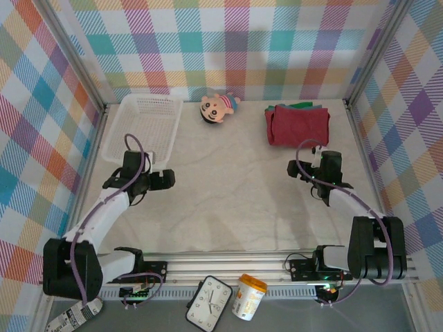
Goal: Fold and stack the tank tops
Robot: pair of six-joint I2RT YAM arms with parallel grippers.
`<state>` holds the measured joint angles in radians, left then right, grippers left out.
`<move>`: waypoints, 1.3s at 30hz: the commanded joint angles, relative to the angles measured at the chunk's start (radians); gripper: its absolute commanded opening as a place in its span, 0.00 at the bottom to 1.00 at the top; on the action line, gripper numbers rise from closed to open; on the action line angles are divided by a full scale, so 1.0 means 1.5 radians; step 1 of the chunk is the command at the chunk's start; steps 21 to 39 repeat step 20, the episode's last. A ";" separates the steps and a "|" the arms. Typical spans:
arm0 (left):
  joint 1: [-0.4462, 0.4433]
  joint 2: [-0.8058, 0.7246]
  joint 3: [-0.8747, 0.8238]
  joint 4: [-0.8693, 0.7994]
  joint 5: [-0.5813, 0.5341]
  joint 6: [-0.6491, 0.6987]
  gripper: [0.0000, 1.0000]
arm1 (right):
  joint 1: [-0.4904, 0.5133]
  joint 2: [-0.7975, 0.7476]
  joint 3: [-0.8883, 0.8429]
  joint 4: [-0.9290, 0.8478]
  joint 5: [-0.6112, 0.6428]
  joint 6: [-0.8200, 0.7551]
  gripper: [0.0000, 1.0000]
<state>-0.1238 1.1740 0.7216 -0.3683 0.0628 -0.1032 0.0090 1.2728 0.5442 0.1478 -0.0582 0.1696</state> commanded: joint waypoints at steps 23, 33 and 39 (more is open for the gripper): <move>0.010 0.143 0.020 0.218 -0.009 -0.002 1.00 | 0.028 0.107 0.006 0.170 0.087 -0.062 0.99; 0.010 0.143 0.020 0.218 -0.009 -0.002 1.00 | 0.028 0.107 0.006 0.170 0.087 -0.062 0.99; 0.010 0.143 0.020 0.218 -0.009 -0.002 1.00 | 0.028 0.107 0.006 0.170 0.087 -0.062 0.99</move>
